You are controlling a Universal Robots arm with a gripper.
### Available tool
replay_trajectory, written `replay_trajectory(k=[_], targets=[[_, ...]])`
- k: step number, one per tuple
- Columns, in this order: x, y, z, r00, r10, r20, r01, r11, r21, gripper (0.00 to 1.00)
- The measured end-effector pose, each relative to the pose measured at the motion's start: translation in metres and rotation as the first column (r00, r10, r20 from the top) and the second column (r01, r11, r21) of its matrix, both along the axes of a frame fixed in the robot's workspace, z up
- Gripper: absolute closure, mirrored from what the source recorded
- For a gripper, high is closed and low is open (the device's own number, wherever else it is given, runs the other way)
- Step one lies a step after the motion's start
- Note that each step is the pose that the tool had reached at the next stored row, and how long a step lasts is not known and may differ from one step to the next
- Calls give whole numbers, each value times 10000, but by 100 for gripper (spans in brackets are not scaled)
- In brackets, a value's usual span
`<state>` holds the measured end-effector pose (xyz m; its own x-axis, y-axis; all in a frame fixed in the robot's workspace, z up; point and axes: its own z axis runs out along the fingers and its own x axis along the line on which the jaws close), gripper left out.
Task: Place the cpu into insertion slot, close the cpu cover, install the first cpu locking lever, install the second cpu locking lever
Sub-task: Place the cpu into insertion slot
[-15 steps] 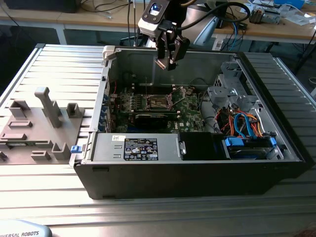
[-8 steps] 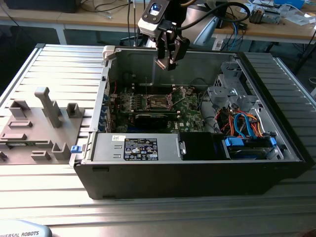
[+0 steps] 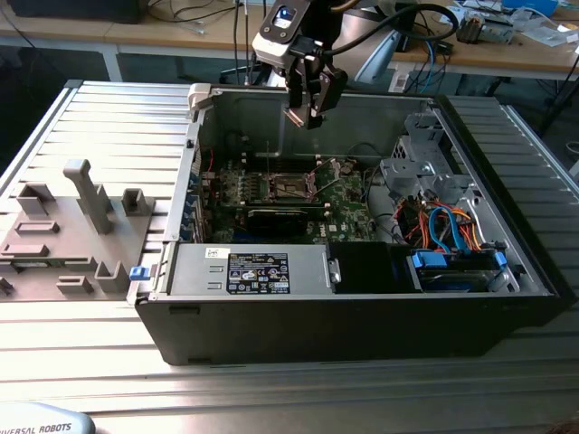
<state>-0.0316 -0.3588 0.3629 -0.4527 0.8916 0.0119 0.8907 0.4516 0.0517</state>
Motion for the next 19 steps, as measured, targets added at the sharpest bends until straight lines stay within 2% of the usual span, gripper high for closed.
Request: replay_trajectory(k=[19], targets=[[0, 0, 0, 9999, -146, -1, 146, 9999, 0, 46]])
